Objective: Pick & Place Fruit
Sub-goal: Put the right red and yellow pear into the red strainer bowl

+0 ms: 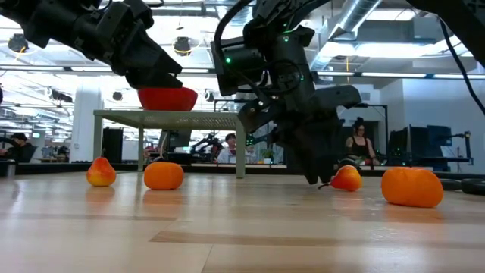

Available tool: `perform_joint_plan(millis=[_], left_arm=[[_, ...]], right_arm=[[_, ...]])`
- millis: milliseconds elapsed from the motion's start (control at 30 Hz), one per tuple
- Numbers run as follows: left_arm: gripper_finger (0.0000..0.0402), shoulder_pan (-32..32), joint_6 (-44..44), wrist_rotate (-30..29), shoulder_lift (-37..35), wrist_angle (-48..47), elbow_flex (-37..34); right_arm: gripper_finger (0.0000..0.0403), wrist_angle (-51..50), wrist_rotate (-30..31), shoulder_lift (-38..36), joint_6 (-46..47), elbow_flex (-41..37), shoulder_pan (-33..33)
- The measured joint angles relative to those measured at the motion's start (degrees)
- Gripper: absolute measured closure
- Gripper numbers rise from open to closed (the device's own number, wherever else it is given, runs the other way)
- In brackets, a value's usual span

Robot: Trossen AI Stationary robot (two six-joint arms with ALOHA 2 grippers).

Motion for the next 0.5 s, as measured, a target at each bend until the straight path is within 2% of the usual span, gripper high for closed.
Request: perform_joint_plan(millis=[167, 500], left_arm=[[0.0088, 0.00, -0.05, 0.00, 0.00, 0.01, 0.00], [0.0088, 0.00, -0.07, 0.02, 0.00, 0.01, 0.00]], right_arm=[[0.0249, 1.27, 0.66, -0.10, 0.00, -1.62, -0.09], [0.0343, 2.23, 0.07, -0.40, 2.59, -3.04, -0.50]])
